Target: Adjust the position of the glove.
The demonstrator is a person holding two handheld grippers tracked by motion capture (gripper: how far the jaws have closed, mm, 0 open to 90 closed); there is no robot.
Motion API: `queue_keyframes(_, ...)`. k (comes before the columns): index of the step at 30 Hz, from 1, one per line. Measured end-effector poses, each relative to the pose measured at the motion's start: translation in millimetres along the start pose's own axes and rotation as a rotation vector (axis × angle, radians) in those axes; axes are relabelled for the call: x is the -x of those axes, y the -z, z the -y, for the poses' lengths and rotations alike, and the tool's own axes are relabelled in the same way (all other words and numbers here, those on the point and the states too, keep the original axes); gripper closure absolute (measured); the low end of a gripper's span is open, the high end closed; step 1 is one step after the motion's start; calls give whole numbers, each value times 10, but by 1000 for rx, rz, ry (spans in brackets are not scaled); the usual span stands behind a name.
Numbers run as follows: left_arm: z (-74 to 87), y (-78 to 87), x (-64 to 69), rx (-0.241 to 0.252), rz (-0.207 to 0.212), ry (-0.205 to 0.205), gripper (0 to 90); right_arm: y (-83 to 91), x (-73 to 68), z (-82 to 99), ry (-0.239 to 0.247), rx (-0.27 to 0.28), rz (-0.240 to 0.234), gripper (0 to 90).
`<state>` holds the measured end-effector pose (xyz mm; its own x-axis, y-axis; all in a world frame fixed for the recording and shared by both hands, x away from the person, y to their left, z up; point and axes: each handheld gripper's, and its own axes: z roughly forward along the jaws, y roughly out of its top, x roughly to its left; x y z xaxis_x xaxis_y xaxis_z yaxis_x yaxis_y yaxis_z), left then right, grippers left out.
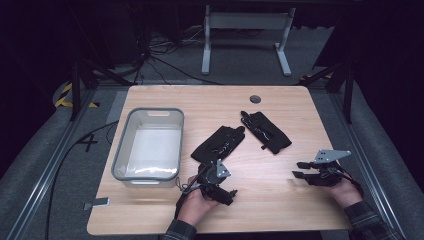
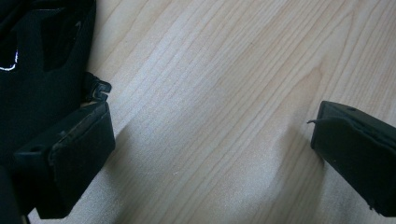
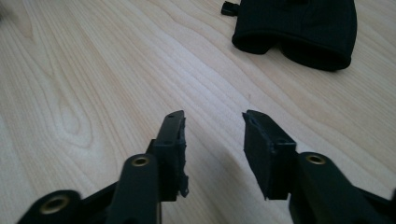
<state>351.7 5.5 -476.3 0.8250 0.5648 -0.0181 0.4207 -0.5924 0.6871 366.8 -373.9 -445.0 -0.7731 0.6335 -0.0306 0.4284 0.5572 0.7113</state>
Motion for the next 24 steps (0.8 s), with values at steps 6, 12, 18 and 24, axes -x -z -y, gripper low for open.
queue_keyframes(6, 0, 0, -1, 0, 1, -1, 0, -46, 68, -100, 0, -4, -25, 773)
queue_keyframes(12, 0, -1, -1, 0, 1, -1, 0, -75, 167, -247, -15, 28, -38, 894)
queue_keyframes(18, -1, -1, -1, 1, 1, -1, 0, -149, 226, -374, -8, 38, -42, 896)
queue_keyframes(24, -1, -1, -2, 1, 2, -1, 0, -247, 274, -509, 6, 48, -33, 896)
